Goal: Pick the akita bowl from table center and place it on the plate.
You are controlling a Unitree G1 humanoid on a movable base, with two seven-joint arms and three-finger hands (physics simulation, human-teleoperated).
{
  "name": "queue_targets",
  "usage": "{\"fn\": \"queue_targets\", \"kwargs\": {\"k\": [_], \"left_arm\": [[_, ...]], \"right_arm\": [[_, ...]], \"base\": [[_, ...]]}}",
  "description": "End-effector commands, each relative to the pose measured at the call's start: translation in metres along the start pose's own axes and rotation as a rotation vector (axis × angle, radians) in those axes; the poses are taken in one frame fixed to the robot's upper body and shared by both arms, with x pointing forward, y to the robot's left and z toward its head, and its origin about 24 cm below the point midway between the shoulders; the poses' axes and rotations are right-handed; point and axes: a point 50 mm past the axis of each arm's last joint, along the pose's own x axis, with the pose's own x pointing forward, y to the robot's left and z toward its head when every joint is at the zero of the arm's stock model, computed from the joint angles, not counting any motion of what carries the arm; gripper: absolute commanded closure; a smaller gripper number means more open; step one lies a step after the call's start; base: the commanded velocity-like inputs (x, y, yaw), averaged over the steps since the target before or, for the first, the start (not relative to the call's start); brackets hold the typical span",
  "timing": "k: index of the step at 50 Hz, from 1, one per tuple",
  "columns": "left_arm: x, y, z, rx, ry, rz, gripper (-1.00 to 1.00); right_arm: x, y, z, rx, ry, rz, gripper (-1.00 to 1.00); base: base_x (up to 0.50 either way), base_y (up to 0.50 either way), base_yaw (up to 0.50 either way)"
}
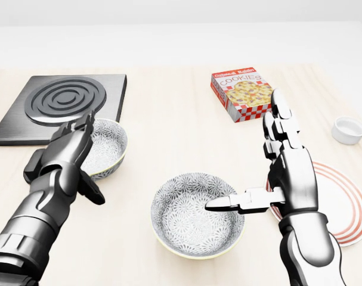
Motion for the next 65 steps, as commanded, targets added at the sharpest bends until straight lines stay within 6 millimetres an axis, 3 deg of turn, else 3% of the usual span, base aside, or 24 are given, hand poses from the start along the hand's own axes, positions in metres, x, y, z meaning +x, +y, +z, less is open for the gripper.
{"fn": "queue_targets", "kwargs": {"k": [1,11,23,24,25,28,48,58,61,65], "left_arm": [[0.0,-0.013,0.002,0.166,-0.01,-0.033,-1.0],[-0.006,-0.035,-0.006,0.2,0.032,-0.143,-1.0],[-0.011,-0.046,-0.017,0.186,0.098,-0.227,-1.0],[-0.011,-0.046,-0.017,0.185,0.101,-0.229,-0.86],[-0.011,-0.047,-0.018,0.183,0.105,-0.239,0.09],[-0.012,-0.048,-0.018,0.173,0.101,-0.244,1.0],[-0.009,-0.042,-0.012,0.132,0.053,-0.22,1.0],[0.002,-0.007,0.004,0.155,-0.048,-0.124,1.0],[0.009,0.023,0.015,0.197,-0.104,-0.062,1.0],[0.012,0.047,0.022,0.192,-0.121,-0.017,1.0]], "right_arm": [[0.0,0.0,-0.003,0.003,0.011,0.0,-1.0],[-0.003,-0.003,-0.003,0.008,0.012,-0.002,-1.0],[-0.004,-0.003,-0.004,0.011,0.017,0.0,-1.0],[-0.005,-0.003,-0.004,0.012,0.016,0.001,-1.0],[-0.004,-0.002,-0.004,0.014,0.015,0.002,-1.0],[-0.004,-0.001,-0.005,0.017,0.02,0.003,-1.0],[-0.006,0.0,-0.001,0.029,0.003,0.015,-1.0],[-0.004,-0.003,0.009,0.03,-0.039,0.006,-1.0],[-0.002,-0.004,0.011,0.032,-0.047,0.001,-1.0],[0.001,-0.001,0.011,0.034,-0.049,0.003,-1.0]], "base": [[0.0,0.0,0.0],[0.0,0.0,0.0],[0.0,0.0,0.0],[0.0,0.0,0.0],[0.0,0.0,0.0],[0.0,0.0,0.0],[0.0,0.0,0.0],[0.0,0.0,0.0],[0.0,0.0,0.0],[0.0,0.0,0.0]]}}
